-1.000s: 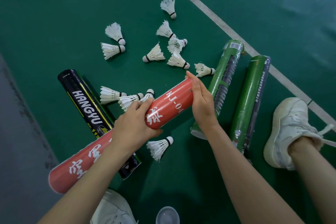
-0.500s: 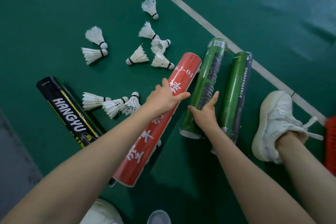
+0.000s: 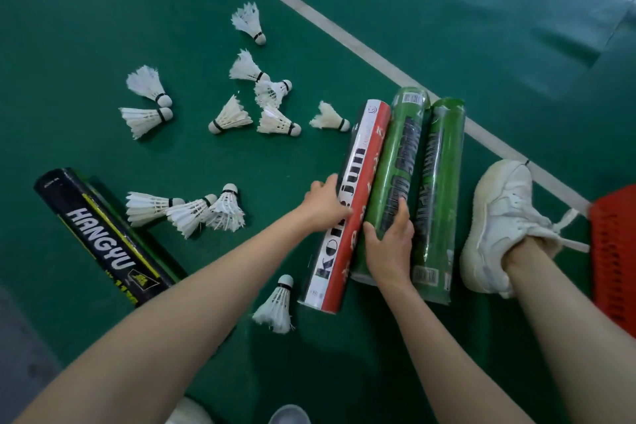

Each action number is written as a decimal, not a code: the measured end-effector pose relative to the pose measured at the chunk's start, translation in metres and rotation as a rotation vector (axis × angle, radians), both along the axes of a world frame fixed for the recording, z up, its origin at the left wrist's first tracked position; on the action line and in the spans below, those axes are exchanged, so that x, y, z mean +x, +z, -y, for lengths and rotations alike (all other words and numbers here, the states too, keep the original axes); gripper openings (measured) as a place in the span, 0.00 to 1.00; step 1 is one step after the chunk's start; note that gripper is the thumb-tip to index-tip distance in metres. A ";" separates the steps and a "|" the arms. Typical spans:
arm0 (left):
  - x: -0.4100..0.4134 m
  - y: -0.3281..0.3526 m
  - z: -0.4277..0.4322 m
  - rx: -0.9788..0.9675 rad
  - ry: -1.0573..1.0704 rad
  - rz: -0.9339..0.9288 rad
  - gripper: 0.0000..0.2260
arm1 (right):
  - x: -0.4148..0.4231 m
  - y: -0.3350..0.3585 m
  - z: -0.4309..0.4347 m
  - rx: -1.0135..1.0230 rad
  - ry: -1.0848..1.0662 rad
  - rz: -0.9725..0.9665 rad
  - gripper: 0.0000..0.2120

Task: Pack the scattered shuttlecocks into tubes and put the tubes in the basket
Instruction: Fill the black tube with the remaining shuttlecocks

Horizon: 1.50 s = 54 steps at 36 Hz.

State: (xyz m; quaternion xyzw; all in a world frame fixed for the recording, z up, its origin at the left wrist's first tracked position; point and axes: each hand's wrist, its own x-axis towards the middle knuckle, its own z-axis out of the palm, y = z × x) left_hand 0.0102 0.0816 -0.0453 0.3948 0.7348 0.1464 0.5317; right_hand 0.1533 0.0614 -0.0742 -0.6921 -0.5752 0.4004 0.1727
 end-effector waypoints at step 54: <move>-0.163 0.062 0.188 0.132 1.206 0.489 0.12 | -0.137 0.019 0.077 -0.078 0.413 -0.125 0.15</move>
